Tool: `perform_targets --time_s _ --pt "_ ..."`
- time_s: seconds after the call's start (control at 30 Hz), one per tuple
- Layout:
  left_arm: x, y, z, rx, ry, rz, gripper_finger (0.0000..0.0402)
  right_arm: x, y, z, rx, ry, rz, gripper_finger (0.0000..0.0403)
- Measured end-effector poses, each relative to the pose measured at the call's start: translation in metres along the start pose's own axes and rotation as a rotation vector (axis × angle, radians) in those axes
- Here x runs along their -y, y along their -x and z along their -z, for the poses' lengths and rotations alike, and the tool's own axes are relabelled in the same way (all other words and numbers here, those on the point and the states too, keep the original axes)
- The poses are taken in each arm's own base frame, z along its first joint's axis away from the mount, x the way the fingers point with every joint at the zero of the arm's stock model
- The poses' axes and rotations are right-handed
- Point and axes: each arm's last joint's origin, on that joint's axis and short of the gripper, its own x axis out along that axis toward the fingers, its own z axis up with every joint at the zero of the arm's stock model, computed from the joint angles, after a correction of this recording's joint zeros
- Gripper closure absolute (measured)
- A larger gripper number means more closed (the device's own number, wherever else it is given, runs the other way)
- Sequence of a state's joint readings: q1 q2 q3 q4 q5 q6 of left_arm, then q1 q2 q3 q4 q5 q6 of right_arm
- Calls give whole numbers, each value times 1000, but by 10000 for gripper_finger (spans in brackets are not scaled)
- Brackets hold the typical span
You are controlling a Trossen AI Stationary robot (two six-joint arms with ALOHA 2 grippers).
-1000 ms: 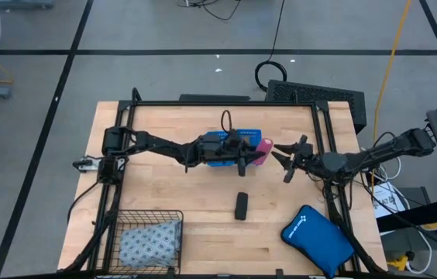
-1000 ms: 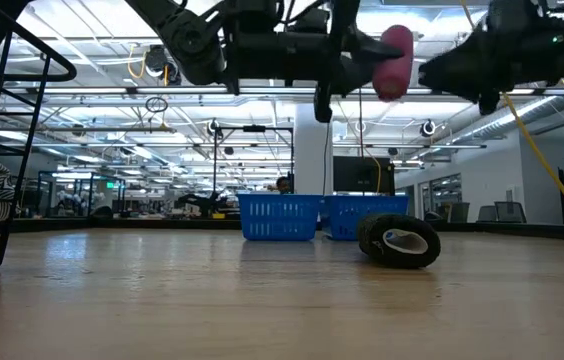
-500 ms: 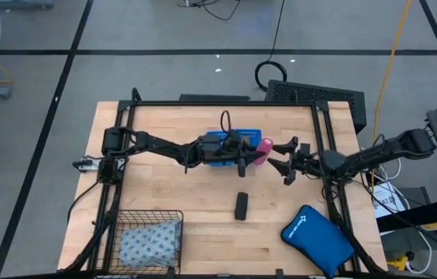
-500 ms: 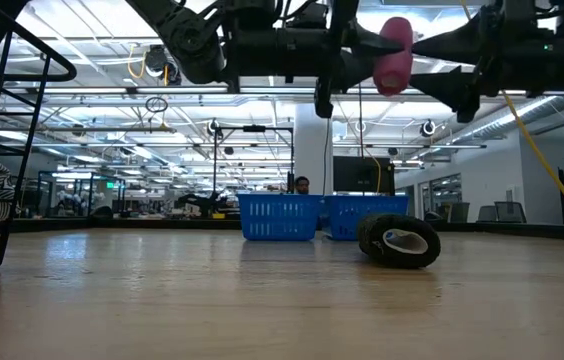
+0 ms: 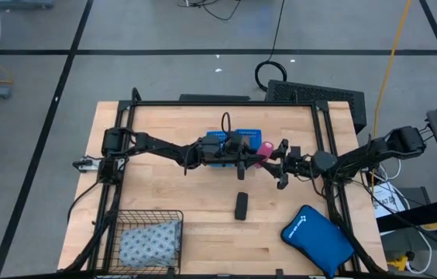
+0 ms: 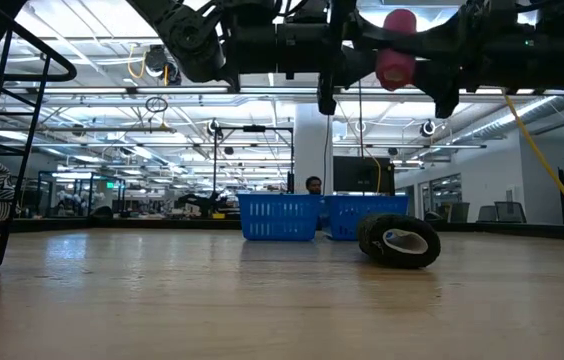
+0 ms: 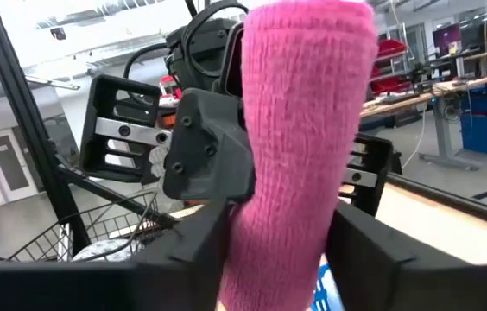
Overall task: Pick & place medical supplies in basket/bin
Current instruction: Put the pink bandage into the right blue bin
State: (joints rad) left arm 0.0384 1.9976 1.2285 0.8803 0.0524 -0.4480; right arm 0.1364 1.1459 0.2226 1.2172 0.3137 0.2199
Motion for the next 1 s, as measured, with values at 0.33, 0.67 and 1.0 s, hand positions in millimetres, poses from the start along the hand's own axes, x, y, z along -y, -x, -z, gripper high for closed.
perform_targets --time_s 0.33,0.67,1.0 --pt "7 1 -1 -17 -34 -31 263 1 0 3 -18 30 4 334" --pt "28 46 -75 -233 -150 -118 195 3 0 8 -75 49 31 350" --pt "51 85 -93 -272 -324 -333 188 17 -27 3 -384 -112 391 351"
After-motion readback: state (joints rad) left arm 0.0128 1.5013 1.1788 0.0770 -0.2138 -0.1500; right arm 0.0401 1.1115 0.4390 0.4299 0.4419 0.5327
